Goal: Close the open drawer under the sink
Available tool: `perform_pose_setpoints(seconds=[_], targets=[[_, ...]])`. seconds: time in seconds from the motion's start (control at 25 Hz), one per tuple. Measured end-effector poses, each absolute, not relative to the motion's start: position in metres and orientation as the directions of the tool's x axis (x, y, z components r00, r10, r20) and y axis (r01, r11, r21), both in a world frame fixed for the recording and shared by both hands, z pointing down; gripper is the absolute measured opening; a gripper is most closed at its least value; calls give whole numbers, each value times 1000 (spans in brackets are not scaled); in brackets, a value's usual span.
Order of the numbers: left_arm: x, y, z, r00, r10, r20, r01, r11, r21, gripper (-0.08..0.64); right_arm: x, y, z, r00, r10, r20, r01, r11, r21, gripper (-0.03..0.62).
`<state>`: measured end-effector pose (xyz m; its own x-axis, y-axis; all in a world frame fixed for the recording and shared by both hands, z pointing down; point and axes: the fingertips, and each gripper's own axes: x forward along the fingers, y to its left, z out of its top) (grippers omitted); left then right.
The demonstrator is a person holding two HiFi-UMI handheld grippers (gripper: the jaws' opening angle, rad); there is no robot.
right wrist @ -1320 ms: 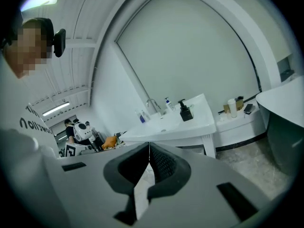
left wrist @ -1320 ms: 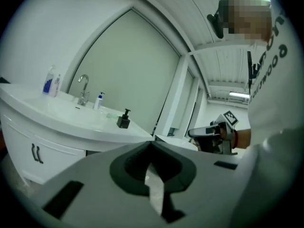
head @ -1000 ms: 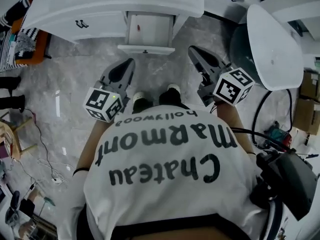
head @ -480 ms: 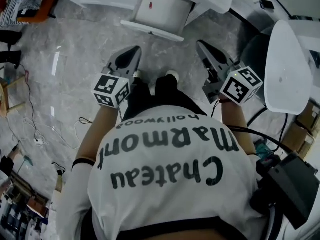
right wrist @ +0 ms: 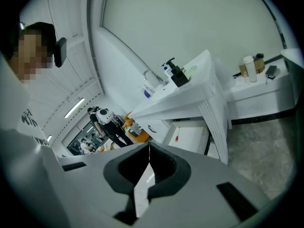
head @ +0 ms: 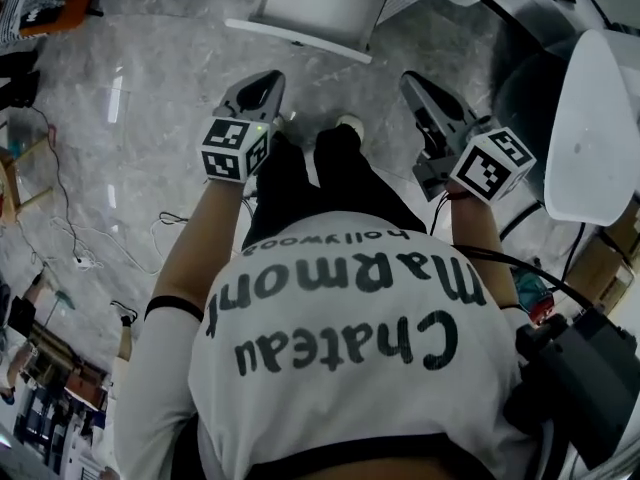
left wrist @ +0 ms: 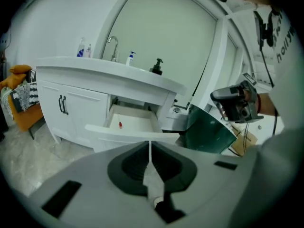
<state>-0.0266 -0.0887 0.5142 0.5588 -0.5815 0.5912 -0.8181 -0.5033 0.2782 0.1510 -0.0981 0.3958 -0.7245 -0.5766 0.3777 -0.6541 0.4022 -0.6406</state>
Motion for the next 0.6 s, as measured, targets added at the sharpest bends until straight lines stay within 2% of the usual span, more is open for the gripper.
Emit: perform_pose_setpoints(seconds=[0.28, 0.6], targets=[[-26, -94, 556, 552, -572, 608, -826, -477, 301, 11, 161, -100, 415, -705, -603, 372, -676, 413, -611, 12], [-8, -115, 603, 569, -558, 604, -809, -513, 287, 15, 179, -115, 440, -668, -660, 344, -705, 415, -575, 12]])
